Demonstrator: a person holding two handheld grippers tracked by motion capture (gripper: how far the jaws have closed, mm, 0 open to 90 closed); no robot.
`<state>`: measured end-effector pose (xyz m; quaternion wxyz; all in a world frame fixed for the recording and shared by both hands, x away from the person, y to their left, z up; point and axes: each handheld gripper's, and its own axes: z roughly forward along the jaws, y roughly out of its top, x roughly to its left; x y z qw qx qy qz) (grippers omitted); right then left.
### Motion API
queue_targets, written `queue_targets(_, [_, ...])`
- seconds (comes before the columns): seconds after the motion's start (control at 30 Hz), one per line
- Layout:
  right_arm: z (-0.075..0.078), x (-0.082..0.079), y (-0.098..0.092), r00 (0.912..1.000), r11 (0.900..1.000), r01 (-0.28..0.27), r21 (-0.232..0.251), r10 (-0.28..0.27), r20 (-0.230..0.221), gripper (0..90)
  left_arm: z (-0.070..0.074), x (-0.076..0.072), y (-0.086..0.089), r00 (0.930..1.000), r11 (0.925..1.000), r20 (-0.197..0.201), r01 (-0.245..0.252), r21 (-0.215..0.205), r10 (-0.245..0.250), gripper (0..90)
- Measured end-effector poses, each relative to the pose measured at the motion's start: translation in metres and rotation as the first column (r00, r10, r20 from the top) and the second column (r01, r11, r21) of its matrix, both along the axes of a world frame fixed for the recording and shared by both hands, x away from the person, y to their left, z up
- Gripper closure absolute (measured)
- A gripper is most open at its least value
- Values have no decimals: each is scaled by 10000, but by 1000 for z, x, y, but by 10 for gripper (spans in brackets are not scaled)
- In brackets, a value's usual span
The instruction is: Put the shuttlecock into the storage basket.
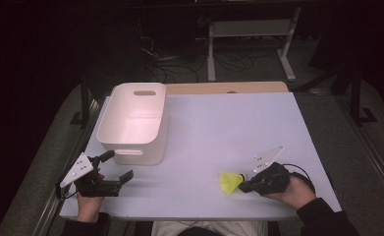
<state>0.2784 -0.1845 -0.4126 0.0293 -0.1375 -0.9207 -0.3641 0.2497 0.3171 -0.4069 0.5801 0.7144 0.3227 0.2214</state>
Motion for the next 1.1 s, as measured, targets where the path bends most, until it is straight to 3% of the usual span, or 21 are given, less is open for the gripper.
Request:
queue_targets(0.5, [-11, 0, 10, 9972, 9989, 100, -460, -134, -731, 885, 0, 0, 0, 10000, 10000, 7, 1, -1, -1, 0])
queue_targets(0.8, [-15, 1, 13, 9944, 9972, 295, -684, -362, -992, 885, 0, 0, 0, 10000, 10000, 13, 5, -6, -5, 0])
queue_targets(1.1, [-17, 3, 15, 9940, 9958, 424, -811, -502, -976, 886, 0, 0, 0, 10000, 10000, 15, 12, -13, -12, 0])
